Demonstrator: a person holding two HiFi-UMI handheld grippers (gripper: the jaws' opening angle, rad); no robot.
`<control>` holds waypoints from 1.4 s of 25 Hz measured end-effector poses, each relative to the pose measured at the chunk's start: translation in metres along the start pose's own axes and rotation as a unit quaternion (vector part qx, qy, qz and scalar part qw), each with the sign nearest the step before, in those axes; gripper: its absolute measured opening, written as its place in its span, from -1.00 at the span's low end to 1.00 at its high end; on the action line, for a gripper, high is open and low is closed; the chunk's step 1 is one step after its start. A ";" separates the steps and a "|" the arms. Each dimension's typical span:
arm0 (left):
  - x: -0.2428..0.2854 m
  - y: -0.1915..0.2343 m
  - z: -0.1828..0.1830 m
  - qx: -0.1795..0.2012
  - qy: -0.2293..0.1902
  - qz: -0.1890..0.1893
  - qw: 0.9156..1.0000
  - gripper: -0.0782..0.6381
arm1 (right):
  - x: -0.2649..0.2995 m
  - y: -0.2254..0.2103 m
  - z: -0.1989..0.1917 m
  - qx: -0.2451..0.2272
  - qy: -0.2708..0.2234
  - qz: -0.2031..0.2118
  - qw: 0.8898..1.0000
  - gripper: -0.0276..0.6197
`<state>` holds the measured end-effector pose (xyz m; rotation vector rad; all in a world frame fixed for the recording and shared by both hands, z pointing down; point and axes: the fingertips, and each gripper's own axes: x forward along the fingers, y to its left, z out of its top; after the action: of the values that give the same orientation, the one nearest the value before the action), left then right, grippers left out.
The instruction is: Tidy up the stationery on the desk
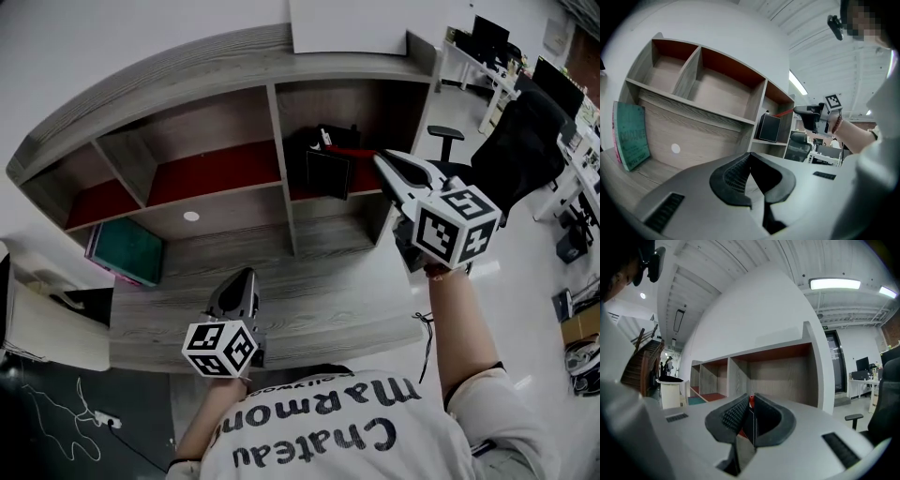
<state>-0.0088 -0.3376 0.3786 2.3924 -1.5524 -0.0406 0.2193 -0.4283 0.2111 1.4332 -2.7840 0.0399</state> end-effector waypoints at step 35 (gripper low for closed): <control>-0.019 0.018 -0.003 -0.025 -0.016 0.037 0.999 -0.74 | 0.070 0.014 -0.014 -0.009 0.048 0.028 0.998 -0.75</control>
<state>-0.0321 -0.3262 0.3831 2.3053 -1.6327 -0.1022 0.1673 -0.4765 0.2261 1.3122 -2.7390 0.0831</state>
